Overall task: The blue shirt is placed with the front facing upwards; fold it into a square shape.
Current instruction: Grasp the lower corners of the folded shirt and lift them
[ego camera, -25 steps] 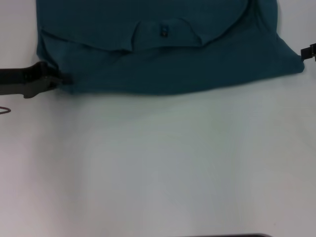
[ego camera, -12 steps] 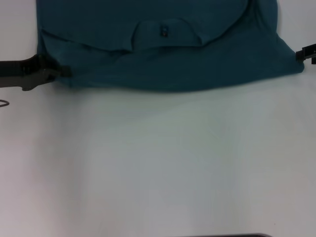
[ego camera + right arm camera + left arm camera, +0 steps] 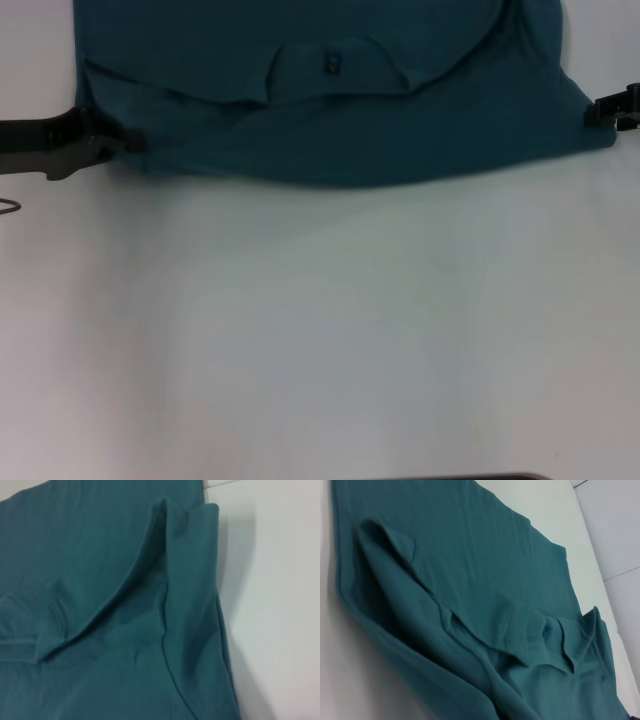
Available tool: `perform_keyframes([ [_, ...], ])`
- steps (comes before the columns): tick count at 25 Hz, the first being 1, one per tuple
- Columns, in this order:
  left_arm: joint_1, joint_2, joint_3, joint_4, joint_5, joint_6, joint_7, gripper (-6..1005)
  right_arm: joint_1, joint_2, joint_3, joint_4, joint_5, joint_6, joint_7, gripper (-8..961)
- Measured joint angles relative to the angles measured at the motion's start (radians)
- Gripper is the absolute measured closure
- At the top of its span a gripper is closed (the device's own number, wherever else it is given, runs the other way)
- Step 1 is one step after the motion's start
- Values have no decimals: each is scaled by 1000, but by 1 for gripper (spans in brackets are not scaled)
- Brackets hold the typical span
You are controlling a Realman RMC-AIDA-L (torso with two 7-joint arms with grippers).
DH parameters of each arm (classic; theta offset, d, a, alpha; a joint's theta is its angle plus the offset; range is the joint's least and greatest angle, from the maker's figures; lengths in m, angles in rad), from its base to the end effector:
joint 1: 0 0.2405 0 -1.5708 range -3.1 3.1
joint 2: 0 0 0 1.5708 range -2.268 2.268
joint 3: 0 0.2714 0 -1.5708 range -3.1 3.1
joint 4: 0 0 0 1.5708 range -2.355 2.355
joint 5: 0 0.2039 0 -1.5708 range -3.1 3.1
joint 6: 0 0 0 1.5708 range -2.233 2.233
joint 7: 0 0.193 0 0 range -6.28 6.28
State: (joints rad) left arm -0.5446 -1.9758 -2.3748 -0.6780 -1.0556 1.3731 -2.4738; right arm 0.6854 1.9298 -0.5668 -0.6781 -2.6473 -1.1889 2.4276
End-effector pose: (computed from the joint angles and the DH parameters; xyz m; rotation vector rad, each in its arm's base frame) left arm -0.2982 0.3834 -0.0164 -2.0880 -1.9305 -0.5868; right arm 0.3608 0.4224 0.0319 -1.9510 1.6194 0.0659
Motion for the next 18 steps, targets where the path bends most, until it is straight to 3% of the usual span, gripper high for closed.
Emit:
perform_keyframes([
  [18, -5, -7, -10, 0, 0, -8, 1, 983, 35, 10, -14, 69, 34, 34, -13, 463],
])
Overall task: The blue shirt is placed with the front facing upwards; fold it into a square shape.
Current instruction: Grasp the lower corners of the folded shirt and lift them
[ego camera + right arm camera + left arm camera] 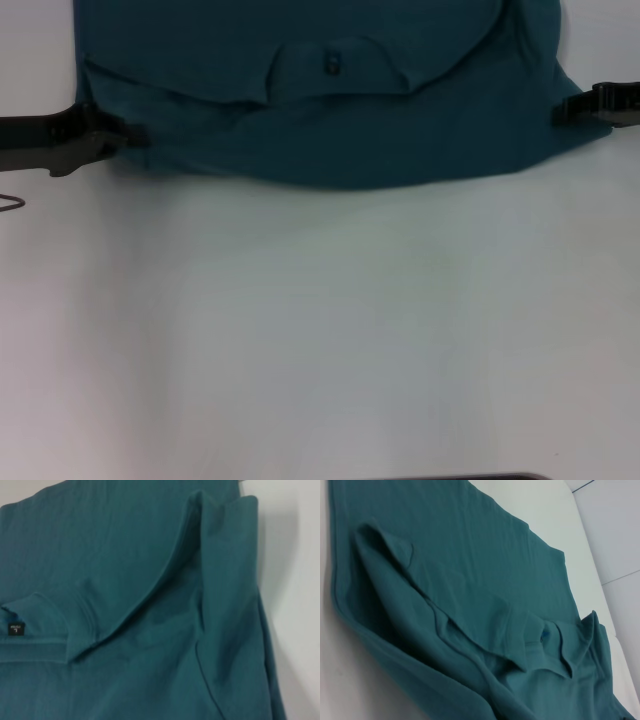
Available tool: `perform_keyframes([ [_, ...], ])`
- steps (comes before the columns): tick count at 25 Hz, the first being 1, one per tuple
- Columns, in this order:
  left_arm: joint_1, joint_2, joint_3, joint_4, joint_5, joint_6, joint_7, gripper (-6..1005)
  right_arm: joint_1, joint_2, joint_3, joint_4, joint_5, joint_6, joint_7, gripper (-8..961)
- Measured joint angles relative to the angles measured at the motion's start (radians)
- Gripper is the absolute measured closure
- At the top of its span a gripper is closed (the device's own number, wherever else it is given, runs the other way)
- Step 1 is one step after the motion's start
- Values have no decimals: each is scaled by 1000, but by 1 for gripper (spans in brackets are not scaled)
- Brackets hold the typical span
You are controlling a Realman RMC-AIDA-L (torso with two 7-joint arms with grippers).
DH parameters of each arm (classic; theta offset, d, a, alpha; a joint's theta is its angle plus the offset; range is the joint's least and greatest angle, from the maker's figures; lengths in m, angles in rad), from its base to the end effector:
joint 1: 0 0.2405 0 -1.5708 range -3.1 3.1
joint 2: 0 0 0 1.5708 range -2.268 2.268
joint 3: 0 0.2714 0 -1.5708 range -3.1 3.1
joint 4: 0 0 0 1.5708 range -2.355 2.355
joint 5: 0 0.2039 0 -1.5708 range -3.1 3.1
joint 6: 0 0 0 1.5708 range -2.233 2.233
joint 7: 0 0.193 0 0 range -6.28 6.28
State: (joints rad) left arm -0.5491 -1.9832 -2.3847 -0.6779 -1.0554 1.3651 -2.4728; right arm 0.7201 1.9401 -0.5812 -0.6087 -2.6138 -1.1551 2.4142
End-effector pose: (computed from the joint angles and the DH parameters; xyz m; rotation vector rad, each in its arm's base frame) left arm -0.2961 0.3857 -0.0177 -2.0809 -1.9284 -0.6029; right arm 0.3464 0.4290 0.0101 -1.9979 1.6301 0.0962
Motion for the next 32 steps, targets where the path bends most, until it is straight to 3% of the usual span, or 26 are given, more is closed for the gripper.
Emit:
perform_keyframes([
  [7, 2, -1, -2, 0, -1, 9, 0, 983, -22, 0, 2, -52, 77, -65, -33, 467],
  [17, -1, 0, 0, 0, 2, 9, 0, 984, -21, -11, -2, -55, 69, -96, -31, 686],
  [22, -2, 4, 0, 0, 4, 17, 0, 984, -22, -17, -3, -63, 68, -115, -29, 850],
  [26, -2, 12, 7, 0, 15, 52, 0, 983, -23, -43, -3, -67, 65, -208, -24, 882],
  [29, -3, 31, 19, -27, 70, 144, 1, 983, -25, -63, -3, -85, 41, -326, -13, 881],
  [32, -2, 35, 22, -72, 126, 214, 2, 984, -31, -65, -8, -139, -15, -466, 0, 881],
])
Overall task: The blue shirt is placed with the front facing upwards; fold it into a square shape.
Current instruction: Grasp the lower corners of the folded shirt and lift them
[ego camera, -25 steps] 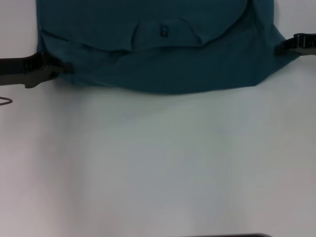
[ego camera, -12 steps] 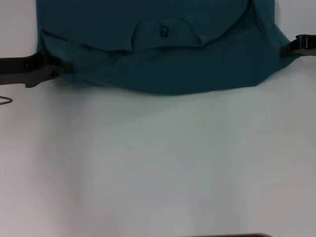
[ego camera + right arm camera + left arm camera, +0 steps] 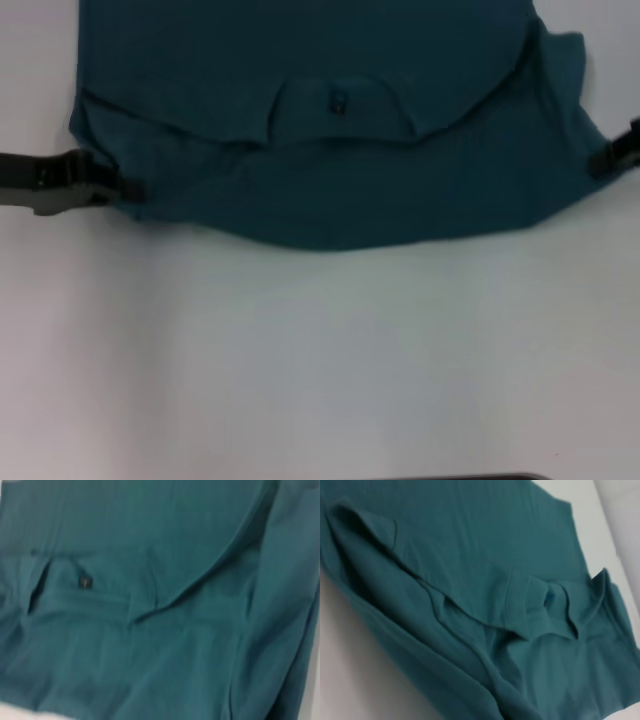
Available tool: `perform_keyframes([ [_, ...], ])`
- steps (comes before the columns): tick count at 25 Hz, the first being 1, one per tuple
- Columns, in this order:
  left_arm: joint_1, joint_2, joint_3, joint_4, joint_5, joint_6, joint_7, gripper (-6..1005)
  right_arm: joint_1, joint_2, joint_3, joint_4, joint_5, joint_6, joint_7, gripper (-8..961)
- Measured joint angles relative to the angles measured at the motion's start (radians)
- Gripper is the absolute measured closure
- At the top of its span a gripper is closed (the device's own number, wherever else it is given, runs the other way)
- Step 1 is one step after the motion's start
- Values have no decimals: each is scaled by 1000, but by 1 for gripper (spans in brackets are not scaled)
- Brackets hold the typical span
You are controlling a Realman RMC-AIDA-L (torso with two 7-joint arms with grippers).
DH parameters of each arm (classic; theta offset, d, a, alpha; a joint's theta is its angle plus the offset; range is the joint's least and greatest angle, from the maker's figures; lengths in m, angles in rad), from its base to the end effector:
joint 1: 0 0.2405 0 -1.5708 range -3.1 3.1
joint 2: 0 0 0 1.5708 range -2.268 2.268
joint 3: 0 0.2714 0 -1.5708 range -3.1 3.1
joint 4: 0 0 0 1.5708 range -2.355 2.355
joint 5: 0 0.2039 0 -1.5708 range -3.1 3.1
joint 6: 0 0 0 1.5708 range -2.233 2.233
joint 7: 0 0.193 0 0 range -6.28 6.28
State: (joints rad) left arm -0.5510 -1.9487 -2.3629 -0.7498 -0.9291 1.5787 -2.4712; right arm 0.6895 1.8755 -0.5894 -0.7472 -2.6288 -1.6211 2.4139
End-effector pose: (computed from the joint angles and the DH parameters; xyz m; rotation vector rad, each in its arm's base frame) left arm -0.2951 0.3545 -0.0089 -2.2945 -1.9181 -0.3494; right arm 0.3250 0.3762 0.0389 -2.2487 1.7628 -0.0399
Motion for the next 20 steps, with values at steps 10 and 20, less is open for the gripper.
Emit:
perform_keyframes([
  [10, 28, 4, -5, -35, 131, 184, 9, 983, -26, 87, -44, -158, -166, -246, 0, 878],
  [20, 139, -39, -2, -155, 183, 311, 9, 982, -76, 117, -83, -213, -193, -358, 2, 875],
])
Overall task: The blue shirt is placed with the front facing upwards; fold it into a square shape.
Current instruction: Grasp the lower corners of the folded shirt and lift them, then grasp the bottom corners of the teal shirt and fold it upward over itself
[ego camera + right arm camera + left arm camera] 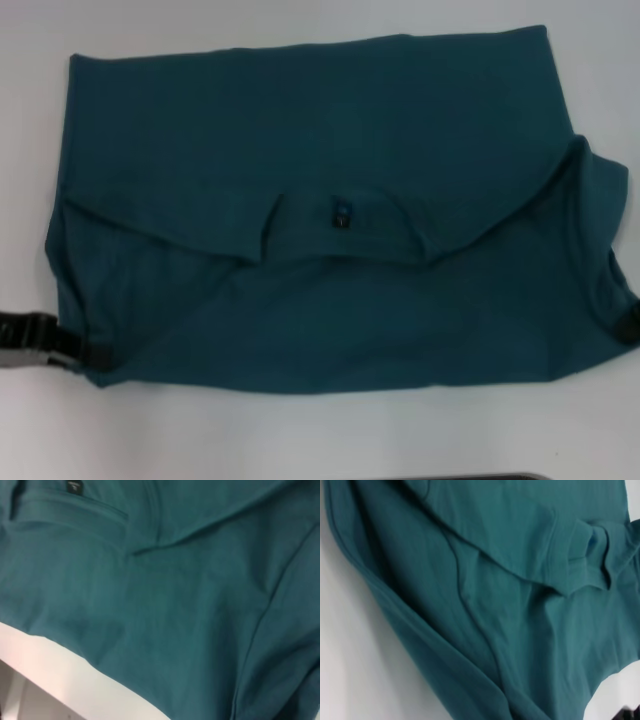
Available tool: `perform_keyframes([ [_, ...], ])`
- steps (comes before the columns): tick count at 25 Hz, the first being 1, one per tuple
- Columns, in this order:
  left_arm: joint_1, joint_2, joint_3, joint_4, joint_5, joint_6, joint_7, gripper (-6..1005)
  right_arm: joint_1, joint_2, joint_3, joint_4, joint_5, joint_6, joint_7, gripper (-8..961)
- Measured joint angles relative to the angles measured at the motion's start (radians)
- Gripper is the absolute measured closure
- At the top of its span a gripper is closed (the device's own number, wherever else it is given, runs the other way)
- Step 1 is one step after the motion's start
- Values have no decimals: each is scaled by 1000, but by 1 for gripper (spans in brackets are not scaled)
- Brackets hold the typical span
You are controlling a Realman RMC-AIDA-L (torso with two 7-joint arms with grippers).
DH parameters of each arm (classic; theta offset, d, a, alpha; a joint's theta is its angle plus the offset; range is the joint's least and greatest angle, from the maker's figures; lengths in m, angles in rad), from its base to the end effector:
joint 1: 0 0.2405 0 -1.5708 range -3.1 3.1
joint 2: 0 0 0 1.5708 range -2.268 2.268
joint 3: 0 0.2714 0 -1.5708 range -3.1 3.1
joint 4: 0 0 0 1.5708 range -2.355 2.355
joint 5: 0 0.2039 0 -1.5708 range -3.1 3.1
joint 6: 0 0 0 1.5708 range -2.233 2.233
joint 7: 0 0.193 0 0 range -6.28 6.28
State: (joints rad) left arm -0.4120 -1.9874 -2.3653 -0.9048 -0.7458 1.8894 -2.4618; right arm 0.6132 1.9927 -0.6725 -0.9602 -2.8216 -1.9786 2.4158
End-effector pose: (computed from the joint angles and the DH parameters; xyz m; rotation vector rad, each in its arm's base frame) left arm -0.3221 0.2602 -0.0084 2.3242 2.0312 0.0147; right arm 0.3223 0.2861 0.0170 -2.4047 1.9275 -0.4830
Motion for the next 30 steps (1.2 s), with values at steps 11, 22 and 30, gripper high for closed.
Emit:
perform_keyframes([
  [11, 29, -10, 2, 0, 80, 56, 19, 979, -46, 19, -54, 9, -61, -7, -3, 872],
  [22, 31, -11, 2, 3, 148, 87, 30, 980, -69, 24, -109, 11, -64, -11, -10, 869],
  [30, 19, -9, -35, 3, 117, 122, 71, 980, -58, 22, -109, 7, 10, -10, -18, 867],
])
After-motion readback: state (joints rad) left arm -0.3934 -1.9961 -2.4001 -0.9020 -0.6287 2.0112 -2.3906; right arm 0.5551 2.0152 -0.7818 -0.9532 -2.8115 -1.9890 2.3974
